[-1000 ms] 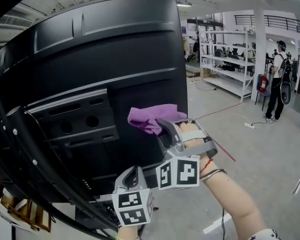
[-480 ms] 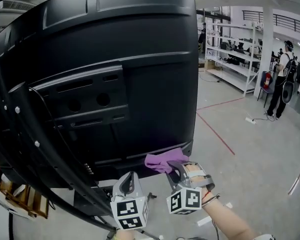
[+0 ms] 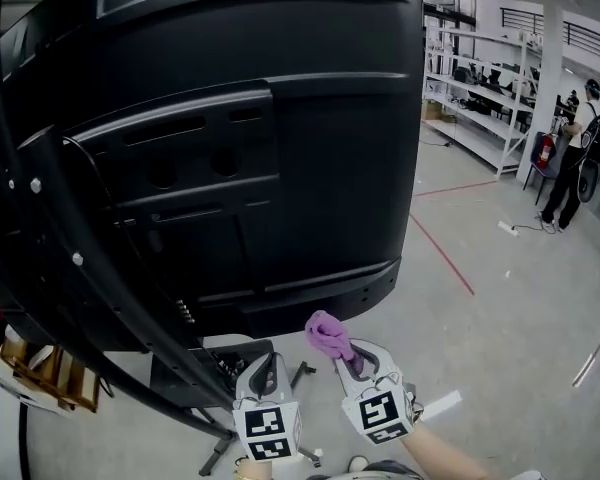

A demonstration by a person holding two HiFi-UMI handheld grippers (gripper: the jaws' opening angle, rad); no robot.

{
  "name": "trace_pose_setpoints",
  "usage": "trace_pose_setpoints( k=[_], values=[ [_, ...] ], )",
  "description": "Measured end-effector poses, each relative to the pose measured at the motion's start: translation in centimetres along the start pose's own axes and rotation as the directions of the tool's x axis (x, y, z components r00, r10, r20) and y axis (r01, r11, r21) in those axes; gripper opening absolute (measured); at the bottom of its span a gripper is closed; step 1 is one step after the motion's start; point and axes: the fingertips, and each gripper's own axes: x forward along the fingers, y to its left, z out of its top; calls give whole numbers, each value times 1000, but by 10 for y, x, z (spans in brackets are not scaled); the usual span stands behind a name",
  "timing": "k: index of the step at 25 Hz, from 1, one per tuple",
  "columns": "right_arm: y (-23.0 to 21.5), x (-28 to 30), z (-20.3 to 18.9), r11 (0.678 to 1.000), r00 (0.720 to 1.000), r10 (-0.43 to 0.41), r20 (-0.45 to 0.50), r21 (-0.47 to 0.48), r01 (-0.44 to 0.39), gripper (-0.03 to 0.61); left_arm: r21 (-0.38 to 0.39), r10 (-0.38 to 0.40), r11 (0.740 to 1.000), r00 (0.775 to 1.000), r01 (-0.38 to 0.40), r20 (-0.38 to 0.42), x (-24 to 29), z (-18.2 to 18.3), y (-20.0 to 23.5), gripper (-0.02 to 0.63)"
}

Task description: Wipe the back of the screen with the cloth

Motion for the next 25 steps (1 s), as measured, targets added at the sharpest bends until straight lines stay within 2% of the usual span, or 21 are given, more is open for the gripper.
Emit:
trace_pose_setpoints(
  k=[1, 2, 3, 5, 9, 17, 25],
  values=[
    [0, -4, 2, 988, 1000, 15, 25, 151, -18, 64, -3, -3, 1000, 1000, 4, 11, -4, 1, -1, 8],
    [-1, -7, 2, 962, 999, 17, 45, 273, -29, 64, -3, -7, 1000, 1000, 7, 29, -8, 3, -1, 8],
    [-2, -10, 2, 934, 998, 10, 60, 357, -30, 64, -3, -10, 1000, 999, 10, 51, -13, 5, -1, 8],
    [0, -15, 0, 901, 996, -13, 84, 433, -25, 63, -8, -12, 1000, 997, 13, 80, -21, 6, 0, 8],
    [12, -25, 1, 889, 993, -33, 115, 457, -24, 63, -25, -17, 1000, 996, 20, 92, -35, 6, 6, 8],
    [20, -37, 16, 896, 989, -67, 130, 443, 2, 63, -38, -35, 999, 996, 39, 87, -42, 5, 13, 8],
    [22, -44, 19, 889, 987, -109, 119, 457, 43, 61, -41, -64, 997, 995, 68, 80, -43, 5, 15, 8]
  ],
)
